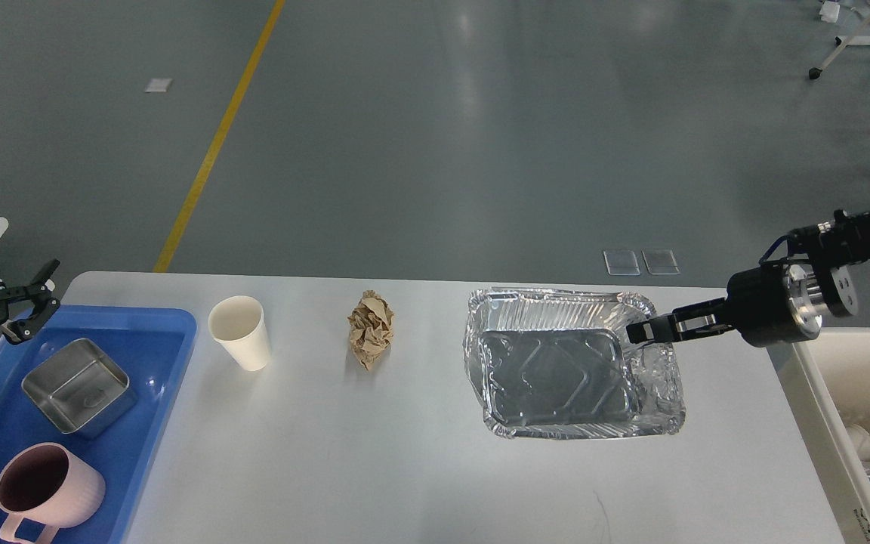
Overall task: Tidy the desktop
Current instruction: 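Grasp the foil tray with the right gripper and lift it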
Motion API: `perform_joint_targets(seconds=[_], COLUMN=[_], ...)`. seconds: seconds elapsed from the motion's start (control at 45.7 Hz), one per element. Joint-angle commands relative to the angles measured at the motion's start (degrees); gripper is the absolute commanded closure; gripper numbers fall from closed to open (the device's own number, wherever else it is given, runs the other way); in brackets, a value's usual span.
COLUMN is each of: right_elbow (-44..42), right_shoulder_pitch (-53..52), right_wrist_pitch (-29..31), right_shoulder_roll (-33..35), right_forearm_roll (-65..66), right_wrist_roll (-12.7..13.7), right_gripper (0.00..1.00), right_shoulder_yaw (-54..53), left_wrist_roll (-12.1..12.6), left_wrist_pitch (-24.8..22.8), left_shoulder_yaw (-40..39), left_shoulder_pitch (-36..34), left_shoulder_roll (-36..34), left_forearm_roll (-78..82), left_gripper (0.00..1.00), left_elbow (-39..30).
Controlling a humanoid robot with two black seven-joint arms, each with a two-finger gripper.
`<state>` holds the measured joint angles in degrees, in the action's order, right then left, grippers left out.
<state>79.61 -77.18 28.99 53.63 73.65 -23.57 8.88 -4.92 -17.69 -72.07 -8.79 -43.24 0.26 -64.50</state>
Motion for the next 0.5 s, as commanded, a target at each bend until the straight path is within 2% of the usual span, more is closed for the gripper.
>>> perform_joint_targets(seconds=[0.0,0.328,0.481], right_elbow=[0.1,-6.4,-10.2], right_shoulder_pitch=[-5.1,-9.3,-9.4], right_wrist_pitch=[1.6,2.3,2.3], right_shoulder_roll=[-0.4,-11.7,-17.5], right_forearm_roll=[-3.1,-6.7,-9.2], right_wrist_roll=[0.4,2.1,3.9], right_gripper=[1.00,1.00,1.00], right_shoulder_yaw=[0.1,3.9,6.1], left_wrist_roll=[0.0,-0.2,-0.5], left_wrist_pitch=[0.0,-0.1,-0.3], left_shoulder_yaw=[0.0,-0.1,-0.4], left_shoulder_pitch=[0.0,0.0,0.0], left_shoulder_roll=[0.0,0.1,-0.2], left_forearm_roll=[0.0,3.2,7.9], left_gripper=[0.03,0.03,0.03], left_elbow=[0.1,0.3,0.6])
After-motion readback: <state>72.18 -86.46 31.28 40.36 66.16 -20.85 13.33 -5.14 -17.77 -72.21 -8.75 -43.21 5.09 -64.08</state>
